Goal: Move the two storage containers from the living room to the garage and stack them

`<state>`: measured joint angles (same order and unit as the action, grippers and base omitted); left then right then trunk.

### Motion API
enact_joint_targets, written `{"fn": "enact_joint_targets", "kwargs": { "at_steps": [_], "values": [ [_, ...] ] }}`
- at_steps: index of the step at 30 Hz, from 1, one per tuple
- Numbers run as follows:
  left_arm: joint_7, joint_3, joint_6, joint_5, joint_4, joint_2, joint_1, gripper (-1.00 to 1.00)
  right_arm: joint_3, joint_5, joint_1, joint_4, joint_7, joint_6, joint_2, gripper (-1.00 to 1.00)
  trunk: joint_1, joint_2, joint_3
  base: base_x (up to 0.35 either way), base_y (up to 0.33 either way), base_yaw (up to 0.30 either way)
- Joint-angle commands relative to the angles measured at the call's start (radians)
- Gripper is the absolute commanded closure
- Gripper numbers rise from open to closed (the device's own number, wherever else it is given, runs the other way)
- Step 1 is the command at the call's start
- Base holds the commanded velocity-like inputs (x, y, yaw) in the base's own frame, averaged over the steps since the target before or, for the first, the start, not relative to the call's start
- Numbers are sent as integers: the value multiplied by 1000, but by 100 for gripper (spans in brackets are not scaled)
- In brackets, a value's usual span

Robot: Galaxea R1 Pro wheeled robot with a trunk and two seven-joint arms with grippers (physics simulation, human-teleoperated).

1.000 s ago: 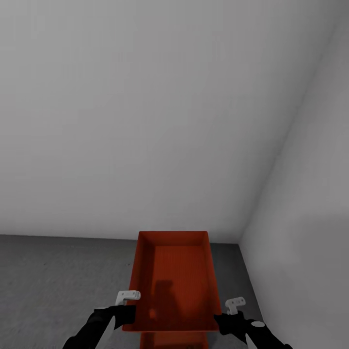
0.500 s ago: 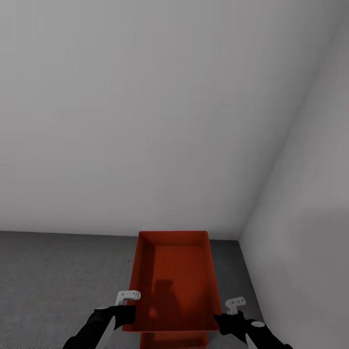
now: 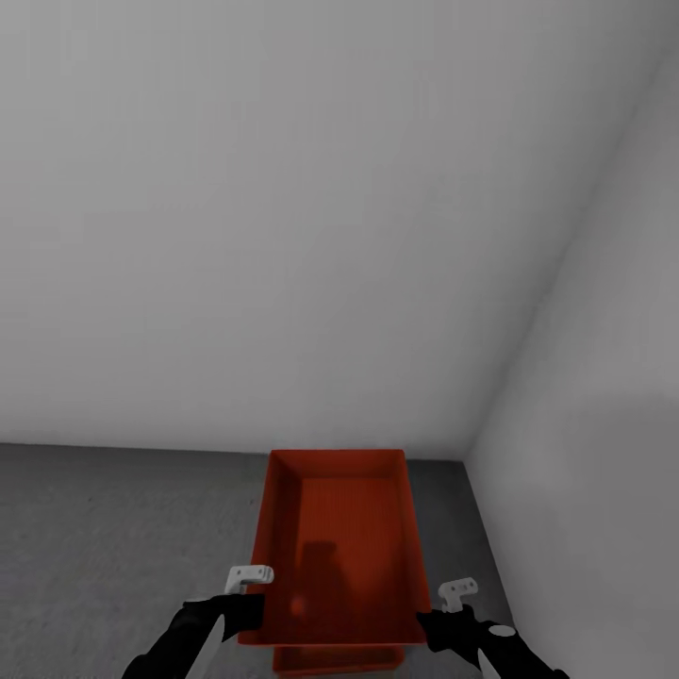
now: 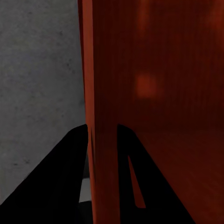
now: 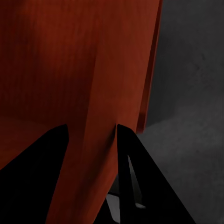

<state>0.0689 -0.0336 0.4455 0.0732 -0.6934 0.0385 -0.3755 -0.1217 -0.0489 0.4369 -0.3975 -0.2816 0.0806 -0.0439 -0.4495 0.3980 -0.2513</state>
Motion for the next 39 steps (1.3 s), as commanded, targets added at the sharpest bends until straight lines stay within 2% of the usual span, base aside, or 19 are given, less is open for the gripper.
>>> {"fn": "enact_joint_targets", "kwargs": {
  "at_steps": [1, 8, 30, 39],
  "values": [
    [-4, -12, -65, 11, -3, 6, 0, 100, 4, 9, 0, 2, -4, 7, 30, 100, 0, 2, -4, 0, 0, 0],
    [-4, -12, -65, 12, -3, 6, 0, 100, 4, 10, 0, 2, -4, 7, 30, 100, 0, 2, -11, 0, 0, 0],
    [-4, -12, -65, 13, -3, 6, 0, 100, 4, 11, 0, 2, -4, 7, 30, 100, 0, 2, -11, 0, 0, 60],
    [-5, -12, -65, 12, -3, 6, 0, 100, 4, 10, 0, 2, -4, 7, 30, 100, 0, 2, -11, 0, -92, 0]
  ]
}}
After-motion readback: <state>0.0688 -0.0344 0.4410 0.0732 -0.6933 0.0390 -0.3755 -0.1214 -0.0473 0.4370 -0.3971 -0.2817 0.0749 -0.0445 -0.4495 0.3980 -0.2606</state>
